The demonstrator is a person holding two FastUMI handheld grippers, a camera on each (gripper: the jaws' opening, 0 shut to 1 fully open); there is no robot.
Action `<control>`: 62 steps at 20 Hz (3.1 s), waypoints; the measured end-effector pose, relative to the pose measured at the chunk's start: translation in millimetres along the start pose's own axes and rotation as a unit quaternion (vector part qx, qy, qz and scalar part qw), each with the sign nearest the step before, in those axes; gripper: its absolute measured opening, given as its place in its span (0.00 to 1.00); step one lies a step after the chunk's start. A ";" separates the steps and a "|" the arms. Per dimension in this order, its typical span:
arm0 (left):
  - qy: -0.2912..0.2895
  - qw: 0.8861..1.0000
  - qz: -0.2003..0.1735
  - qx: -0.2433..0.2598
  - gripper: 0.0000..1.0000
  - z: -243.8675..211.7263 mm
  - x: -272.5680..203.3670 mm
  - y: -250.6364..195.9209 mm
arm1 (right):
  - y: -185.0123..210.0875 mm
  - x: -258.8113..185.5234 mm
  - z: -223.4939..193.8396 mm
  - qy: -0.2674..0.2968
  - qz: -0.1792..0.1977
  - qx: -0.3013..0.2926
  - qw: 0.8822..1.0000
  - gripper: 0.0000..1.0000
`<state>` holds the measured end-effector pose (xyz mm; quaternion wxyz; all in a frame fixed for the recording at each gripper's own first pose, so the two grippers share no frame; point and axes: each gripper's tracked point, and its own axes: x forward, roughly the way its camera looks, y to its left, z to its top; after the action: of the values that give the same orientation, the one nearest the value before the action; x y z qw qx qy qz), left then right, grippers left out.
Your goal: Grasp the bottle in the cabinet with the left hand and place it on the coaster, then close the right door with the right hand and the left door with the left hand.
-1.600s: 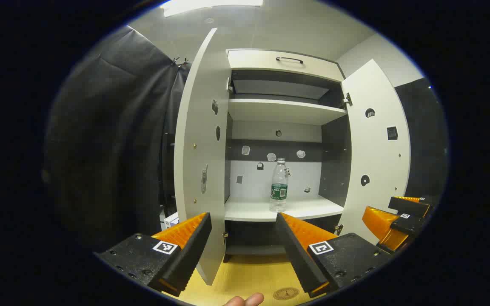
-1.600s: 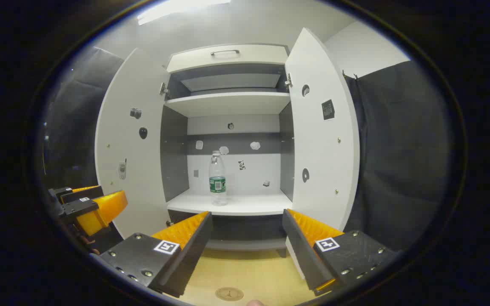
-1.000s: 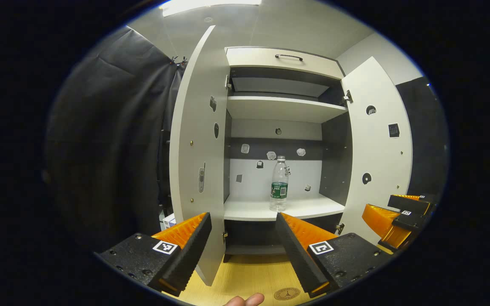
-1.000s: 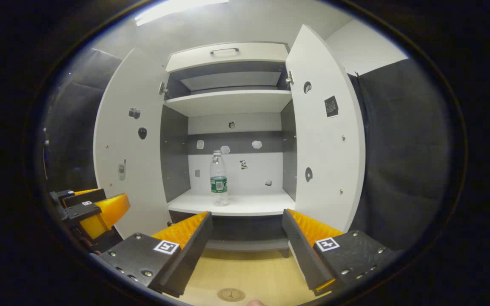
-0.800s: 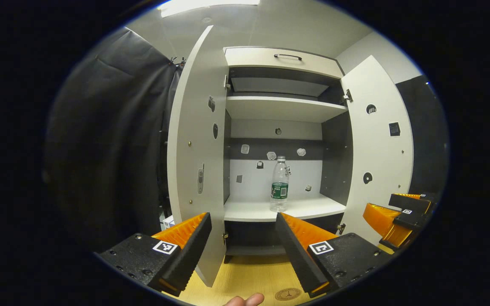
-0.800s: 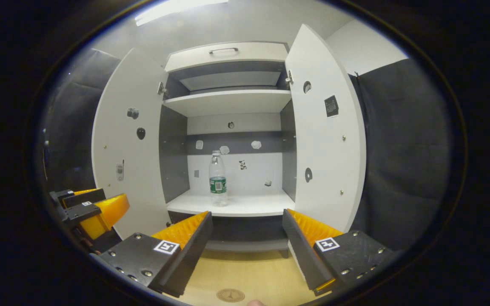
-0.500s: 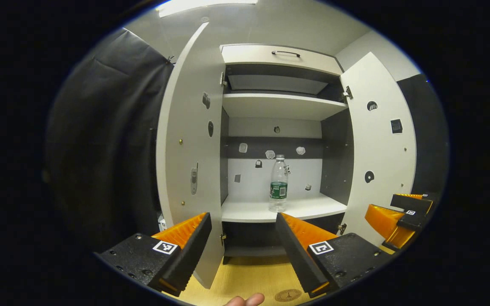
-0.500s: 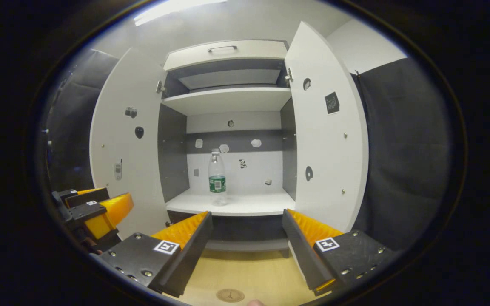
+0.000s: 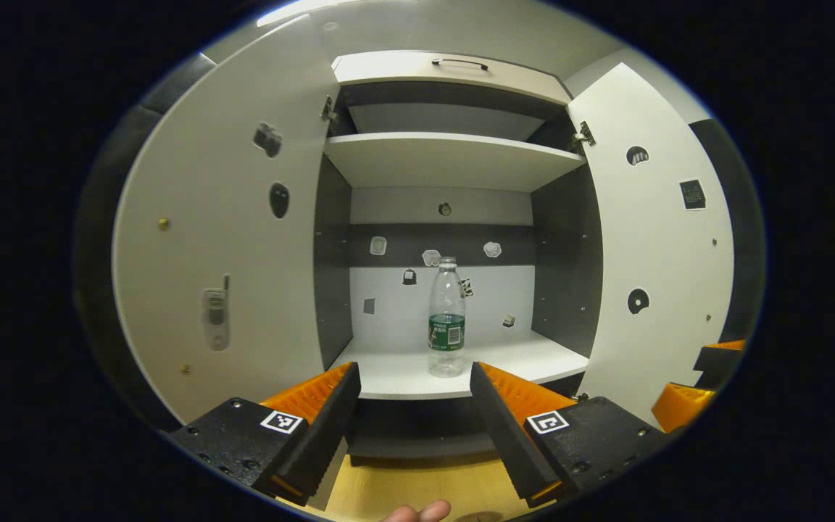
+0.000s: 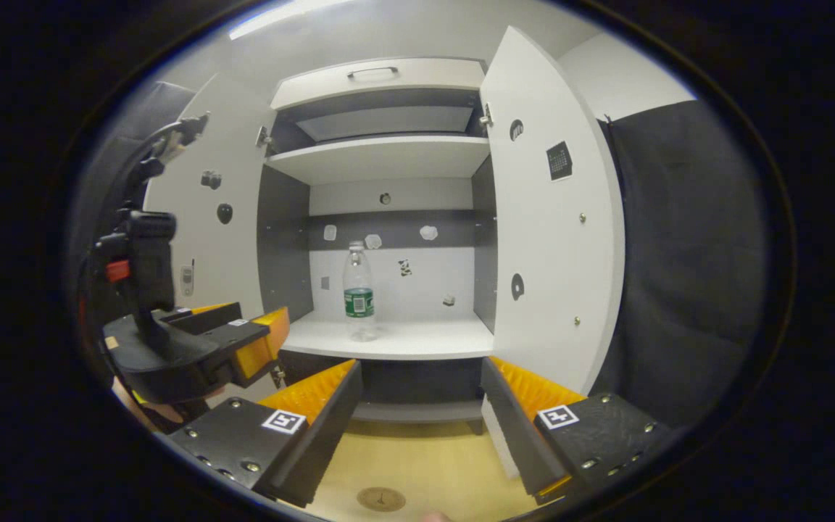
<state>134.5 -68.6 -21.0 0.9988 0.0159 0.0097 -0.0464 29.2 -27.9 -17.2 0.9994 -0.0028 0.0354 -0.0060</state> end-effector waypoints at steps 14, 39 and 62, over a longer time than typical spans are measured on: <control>0.007 1.000 -0.019 -0.010 0.96 -6.3 162.9 -22.6 | -39.6 18.4 -17.5 0.044 -0.043 -0.004 0.998 1.00; -0.028 0.999 -0.009 -0.020 0.81 19.7 125.6 -45.5 | -70.8 0.4 -45.1 0.075 -0.047 0.027 0.996 1.00; 0.127 0.990 -0.060 0.000 0.81 -260.5 -98.7 -115.5 | -111.5 -83.1 -138.0 0.180 -0.049 0.038 0.982 1.00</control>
<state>20.9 -165.9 -282.9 0.9849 0.0206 0.1369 -0.1035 -64.8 -139.1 -148.3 0.9744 0.0347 0.2146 -0.0571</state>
